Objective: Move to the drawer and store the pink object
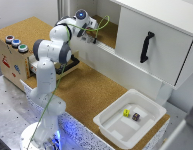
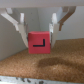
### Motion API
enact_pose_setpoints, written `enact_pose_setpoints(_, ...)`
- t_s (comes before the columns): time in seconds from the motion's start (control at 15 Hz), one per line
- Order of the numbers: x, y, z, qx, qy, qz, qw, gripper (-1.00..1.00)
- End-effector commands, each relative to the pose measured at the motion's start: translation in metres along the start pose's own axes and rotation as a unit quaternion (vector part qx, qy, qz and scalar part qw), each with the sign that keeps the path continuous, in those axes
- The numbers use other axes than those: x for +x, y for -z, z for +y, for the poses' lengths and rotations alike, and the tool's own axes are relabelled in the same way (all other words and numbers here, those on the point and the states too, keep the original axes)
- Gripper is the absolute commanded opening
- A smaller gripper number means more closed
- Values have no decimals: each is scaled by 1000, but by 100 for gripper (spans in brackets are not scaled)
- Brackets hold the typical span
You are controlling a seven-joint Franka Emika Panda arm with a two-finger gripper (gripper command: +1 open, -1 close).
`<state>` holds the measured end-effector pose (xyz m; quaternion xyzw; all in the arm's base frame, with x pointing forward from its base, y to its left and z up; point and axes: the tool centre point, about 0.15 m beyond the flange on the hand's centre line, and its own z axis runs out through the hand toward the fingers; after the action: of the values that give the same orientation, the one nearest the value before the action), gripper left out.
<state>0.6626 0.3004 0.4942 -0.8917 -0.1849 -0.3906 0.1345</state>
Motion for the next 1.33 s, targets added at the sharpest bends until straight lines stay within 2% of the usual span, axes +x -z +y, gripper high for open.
enact_pose_setpoints(0.0, -15, 55, -19, -42, 11, -72, 996, -100)
enact_pose_setpoints(0.2, -29, 81, -23, -50, 23, -115, 992, -100)
enact_pose_setpoints(0.33, -34, 99, -27, -45, 41, -126, 990, -100)
enact_pose_setpoints(0.47, -44, 116, -29, -14, 64, -128, 990, -100)
enact_pose_setpoints(0.67, -67, 135, -21, 52, 102, -125, 985, -100)
enact_pose_setpoints(1.0, -115, 159, -18, 144, 198, -132, 961, -100)
enact_pose_setpoints(1.27, -144, 178, -23, 184, 225, -146, 946, -100)
